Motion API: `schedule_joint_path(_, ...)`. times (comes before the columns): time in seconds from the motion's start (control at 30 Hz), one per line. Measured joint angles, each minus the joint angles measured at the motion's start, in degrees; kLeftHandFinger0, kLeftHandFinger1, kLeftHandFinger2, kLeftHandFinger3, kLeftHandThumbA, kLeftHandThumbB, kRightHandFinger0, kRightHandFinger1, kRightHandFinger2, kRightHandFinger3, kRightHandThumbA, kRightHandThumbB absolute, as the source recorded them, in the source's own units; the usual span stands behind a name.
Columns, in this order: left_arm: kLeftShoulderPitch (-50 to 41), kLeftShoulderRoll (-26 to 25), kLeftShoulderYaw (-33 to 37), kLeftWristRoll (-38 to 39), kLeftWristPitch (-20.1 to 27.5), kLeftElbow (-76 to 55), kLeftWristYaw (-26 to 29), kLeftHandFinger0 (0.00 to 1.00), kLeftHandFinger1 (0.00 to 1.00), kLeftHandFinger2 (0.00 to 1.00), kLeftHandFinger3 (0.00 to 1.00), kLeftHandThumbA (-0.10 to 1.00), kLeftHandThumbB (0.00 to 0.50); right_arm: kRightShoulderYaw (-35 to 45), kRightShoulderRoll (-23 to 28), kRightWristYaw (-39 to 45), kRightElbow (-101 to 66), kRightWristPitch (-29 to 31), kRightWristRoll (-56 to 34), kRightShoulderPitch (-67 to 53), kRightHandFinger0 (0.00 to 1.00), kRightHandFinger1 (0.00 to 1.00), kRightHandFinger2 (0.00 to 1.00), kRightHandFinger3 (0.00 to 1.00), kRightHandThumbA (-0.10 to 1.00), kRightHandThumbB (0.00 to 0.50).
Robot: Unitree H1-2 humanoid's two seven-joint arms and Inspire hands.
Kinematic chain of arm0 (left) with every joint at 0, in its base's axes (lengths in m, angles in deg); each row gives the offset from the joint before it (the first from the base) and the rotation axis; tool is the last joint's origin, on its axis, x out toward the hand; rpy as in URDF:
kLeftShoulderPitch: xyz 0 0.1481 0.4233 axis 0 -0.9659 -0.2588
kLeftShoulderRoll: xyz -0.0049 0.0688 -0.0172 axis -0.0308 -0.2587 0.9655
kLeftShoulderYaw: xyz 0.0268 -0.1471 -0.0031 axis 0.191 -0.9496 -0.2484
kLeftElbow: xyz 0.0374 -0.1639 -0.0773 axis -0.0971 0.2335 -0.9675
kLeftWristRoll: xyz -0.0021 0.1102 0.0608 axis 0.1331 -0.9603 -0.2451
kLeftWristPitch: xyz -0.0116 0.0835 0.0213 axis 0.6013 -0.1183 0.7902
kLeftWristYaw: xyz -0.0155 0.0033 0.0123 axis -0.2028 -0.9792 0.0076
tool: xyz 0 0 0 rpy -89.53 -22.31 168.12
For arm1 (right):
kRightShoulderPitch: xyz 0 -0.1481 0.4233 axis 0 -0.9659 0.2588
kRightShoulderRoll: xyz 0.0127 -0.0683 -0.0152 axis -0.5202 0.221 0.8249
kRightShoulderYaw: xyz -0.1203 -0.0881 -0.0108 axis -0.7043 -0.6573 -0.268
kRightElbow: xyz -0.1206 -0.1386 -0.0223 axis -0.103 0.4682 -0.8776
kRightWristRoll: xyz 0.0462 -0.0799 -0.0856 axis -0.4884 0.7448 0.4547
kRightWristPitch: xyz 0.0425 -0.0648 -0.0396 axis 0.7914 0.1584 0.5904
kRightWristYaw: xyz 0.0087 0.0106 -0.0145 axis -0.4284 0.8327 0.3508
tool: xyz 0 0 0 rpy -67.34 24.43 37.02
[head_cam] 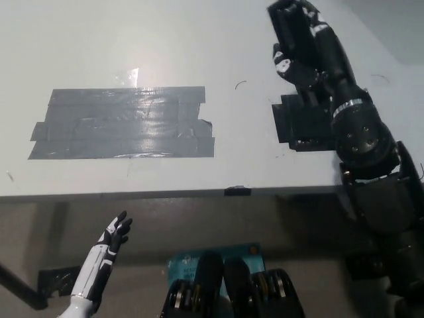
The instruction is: A person hands a stapler to the robot and the robot grabs it with its right hand and places it on the desk infront of it
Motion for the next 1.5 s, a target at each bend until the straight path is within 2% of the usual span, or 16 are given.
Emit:
schedule_joint_path(0.1, 0.2, -0.1, 0.0, 0.0, -0.1, 0.0, 0.0, 1.0, 1.0, 1.0, 1.0, 1.0, 0.5, -2.4, 1.1, 2.8, -0.8, -0.1, 0.0, 0.1, 0.09, 0.58, 0.95, 1.0, -0.1, 0.138)
schedule_joint_path(0.23, 0.2, -0.3, 0.1, 0.0, -0.1, 0.0, 0.0, 1.0, 1.0, 1.0, 1.0, 1.0, 0.5, -6.2, 2.4, 6.6, -0.7, -0.5, 0.2, 0.1, 0.12, 0.64, 1.0, 1.0, -0.1, 0.119)
schedule_joint_path(0.43, 0.3, -0.5, 0.6, -0.1, -0.1, 0.0, 0.0, 1.0, 1.0, 1.0, 1.0, 1.0, 0.5, -12.3, 3.9, 13.6, 3.1, -0.8, 0.3, 1.1, 0.23, 0.75, 1.0, 1.0, -0.1, 0.152)
schedule_joint_path(0.57, 0.4, -0.5, 0.9, -0.1, -0.1, 0.1, 0.0, 1.0, 1.0, 1.0, 1.0, 1.0, 0.5, -16.7, 4.0, 17.7, 10.3, -0.6, 1.1, 2.2, 0.23, 0.74, 1.0, 1.0, -0.1, 0.158)
schedule_joint_path(0.6, 0.5, -0.5, 0.9, -0.1, -0.1, 0.1, 0.0, 1.0, 1.0, 1.0, 1.0, 1.0, 0.5, -17.5, 4.0, 18.4, 11.7, -0.6, 1.3, 2.2, 0.3, 0.78, 1.0, 1.0, -0.1, 0.191)
schedule_joint_path(0.67, 0.5, -0.6, 0.9, -0.1, -0.1, 0.1, 0.0, 1.0, 1.0, 1.0, 1.0, 1.0, 0.5, -18.6, 4.0, 19.5, 13.6, -0.5, 1.7, 2.2, 0.2, 0.7, 0.99, 1.0, -0.1, 0.158)
schedule_joint_path(0.7, 0.5, -0.6, 0.9, -0.1, -0.1, 0.1, 0.0, 1.0, 1.0, 1.0, 1.0, 1.0, 0.5, -19.0, 4.0, 19.7, 14.3, -0.1, 1.8, 2.3, 0.19, 0.69, 0.99, 0.99, -0.1, 0.161)
schedule_joint_path(1.1, 1.1, -0.6, 1.1, -0.1, -0.4, 0.1, 0.0, 1.0, 1.0, 1.0, 1.0, 1.0, 0.5, -20.6, 3.9, 20.1, 22.7, 8.4, 3.8, 5.8, 0.2, 0.69, 0.98, 1.0, -0.1, 0.149)
schedule_joint_path(1.17, 1.3, -0.7, 1.1, -0.1, -0.4, 0.1, 0.0, 1.0, 1.0, 1.0, 1.0, 1.0, 0.5, -20.5, 3.9, 20.1, 22.9, 9.2, 3.9, 5.8, 0.23, 0.72, 1.0, 1.0, -0.1, 0.156)
schedule_joint_path(1.2, 1.3, -0.7, 1.1, -0.1, -0.4, 0.1, -0.1, 1.0, 1.0, 1.0, 1.0, 1.0, 0.5, -20.5, 3.9, 20.1, 22.9, 9.2, 4.0, 5.8, 0.27, 0.74, 1.0, 1.0, -0.04, 0.168)
schedule_joint_path(1.23, 1.4, -0.7, 1.1, -0.1, -0.5, 0.1, -0.2, 1.0, 1.0, 1.0, 1.0, 1.0, 0.5, -20.4, 3.9, 20.1, 22.8, 9.3, 4.1, 5.8, 0.39, 0.86, 1.0, 1.0, 0.08, 0.226)
schedule_joint_path(1.3, 1.5, -0.7, 1.1, -0.1, -0.5, 0.1, -0.4, 1.0, 1.0, 1.0, 1.0, 1.0, 0.5, -20.3, 3.9, 20.1, 22.7, 9.4, 4.3, 5.8, 0.85, 1.0, 1.0, 1.0, 0.34, 0.317)
schedule_joint_path(1.33, 1.6, -0.7, 1.2, -0.1, -0.5, 0.1, -0.6, 1.0, 1.0, 1.0, 1.0, 1.0, 0.5, -20.3, 3.9, 20.1, 22.6, 9.4, 4.4, 5.7, 1.0, 1.0, 1.0, 1.0, 0.43, 0.326)
schedule_joint_path(1.37, 1.7, -0.7, 1.2, -0.1, -0.5, 0.1, -0.6, 1.0, 1.0, 1.0, 1.0, 1.0, 0.5, -20.2, 3.9, 20.3, 22.3, 9.4, 4.6, 5.7, 1.0, 1.0, 1.0, 1.0, 0.43, 0.326)
schedule_joint_path(1.4, 1.7, -0.7, 1.2, -0.1, -0.5, 0.1, -0.6, 1.0, 1.0, 1.0, 1.0, 1.0, 0.5, -20.2, 4.0, 20.5, 22.1, 9.2, 4.7, 5.7, 1.0, 1.0, 1.0, 1.0, 0.48, 0.371)
schedule_joint_path(1.5, 1.9, -0.7, 1.2, -0.1, -0.5, 0.1, -0.6, 1.0, 1.0, 1.0, 1.0, 1.0, 0.5, -20.2, 4.4, 22.1, 21.2, 8.8, 4.8, 5.7, 1.0, 1.0, 1.0, 1.0, 0.51, 0.434)
